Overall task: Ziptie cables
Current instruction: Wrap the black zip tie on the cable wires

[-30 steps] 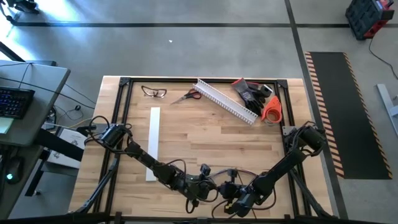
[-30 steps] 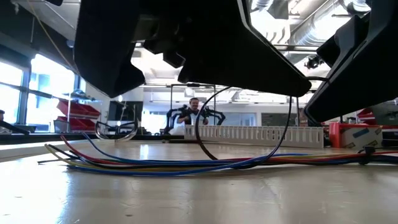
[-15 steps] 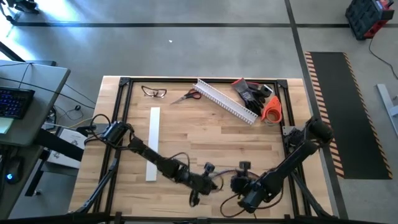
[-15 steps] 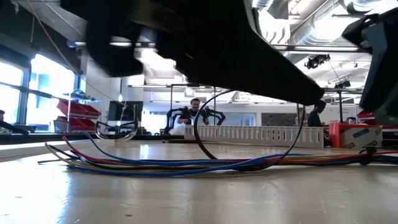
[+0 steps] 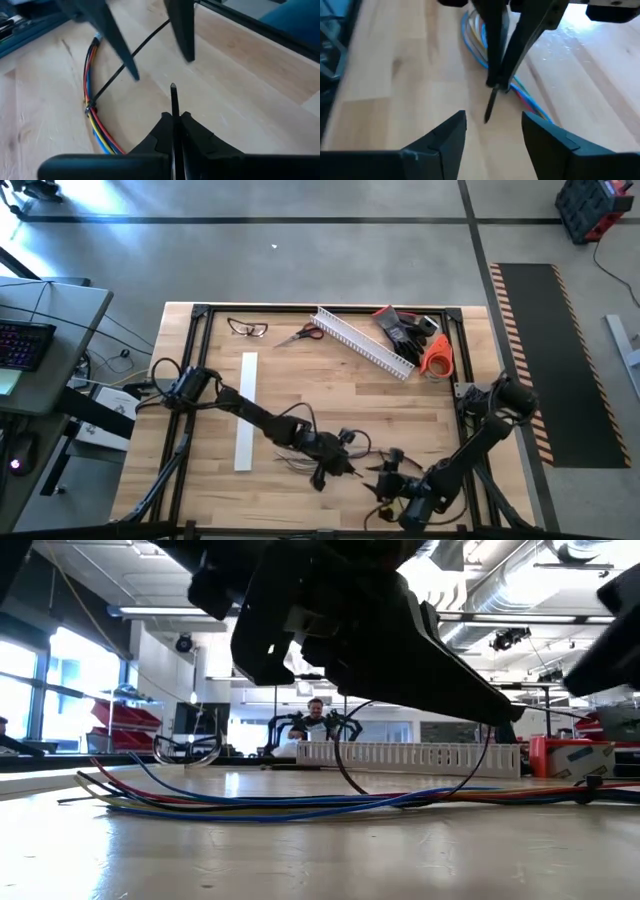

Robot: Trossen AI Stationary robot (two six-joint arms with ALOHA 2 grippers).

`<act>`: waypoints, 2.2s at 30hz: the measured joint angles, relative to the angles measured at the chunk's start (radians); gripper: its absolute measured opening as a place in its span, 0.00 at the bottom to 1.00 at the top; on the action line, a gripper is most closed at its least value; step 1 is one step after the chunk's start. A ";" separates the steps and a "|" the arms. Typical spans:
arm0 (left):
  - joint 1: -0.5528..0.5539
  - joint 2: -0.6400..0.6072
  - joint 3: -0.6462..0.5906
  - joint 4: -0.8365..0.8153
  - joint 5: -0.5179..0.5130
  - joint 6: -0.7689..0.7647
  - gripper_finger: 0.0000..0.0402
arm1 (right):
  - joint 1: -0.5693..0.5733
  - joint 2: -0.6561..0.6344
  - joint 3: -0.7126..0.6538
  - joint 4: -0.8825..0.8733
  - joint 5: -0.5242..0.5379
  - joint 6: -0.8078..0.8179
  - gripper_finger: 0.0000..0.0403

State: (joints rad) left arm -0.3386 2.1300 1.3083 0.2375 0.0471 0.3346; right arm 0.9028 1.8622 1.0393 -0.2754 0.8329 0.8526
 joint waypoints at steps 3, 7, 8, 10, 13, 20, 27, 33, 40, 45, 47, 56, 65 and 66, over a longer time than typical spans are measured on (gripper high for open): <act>0.016 0.000 0.000 0.001 0.027 0.012 0.00 | -0.034 0.012 0.000 0.013 -0.010 -0.031 0.40; 0.030 0.000 0.000 0.008 0.032 0.011 0.00 | -0.069 0.023 0.000 0.041 -0.058 -0.068 0.36; 0.032 0.000 0.000 0.007 0.036 0.011 0.00 | -0.072 0.023 0.000 0.042 -0.057 -0.067 0.35; 0.034 0.001 0.000 0.002 0.039 0.011 0.00 | -0.073 0.023 0.000 0.049 -0.055 -0.075 0.32; 0.034 0.001 0.000 0.007 0.039 0.016 0.00 | -0.073 0.023 0.000 0.042 -0.049 -0.072 0.29; 0.034 0.001 0.000 0.011 0.041 0.010 0.00 | -0.073 0.030 0.000 0.041 -0.012 -0.094 0.22; 0.034 0.001 0.000 0.016 0.040 0.002 0.00 | -0.078 0.068 -0.001 0.076 -0.012 -0.094 0.19; 0.034 0.001 0.000 0.015 0.040 -0.009 0.00 | -0.077 0.069 0.001 0.081 0.002 -0.092 0.19; 0.033 0.001 0.000 0.017 0.041 -0.017 0.00 | -0.076 0.069 0.031 0.035 -0.001 -0.082 0.19; 0.034 0.001 0.001 0.016 0.038 -0.017 0.00 | -0.075 0.069 0.052 -0.026 0.002 -0.024 0.19; 0.034 0.001 0.001 0.015 0.039 -0.017 0.00 | -0.075 0.069 0.053 -0.025 0.002 -0.020 0.19; 0.033 0.001 0.001 0.014 0.039 -0.019 0.00 | -0.074 0.069 0.053 -0.020 0.002 0.006 0.19; 0.034 0.001 0.001 0.014 0.039 -0.019 0.00 | -0.074 0.069 0.053 -0.020 0.004 0.057 0.17; 0.033 0.001 0.001 0.014 0.039 -0.019 0.00 | -0.074 0.069 0.053 -0.020 0.005 0.062 0.15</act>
State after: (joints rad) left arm -0.3054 2.1307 1.3090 0.2516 0.0864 0.3157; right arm 0.8284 1.9308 1.0924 -0.2955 0.8375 0.9145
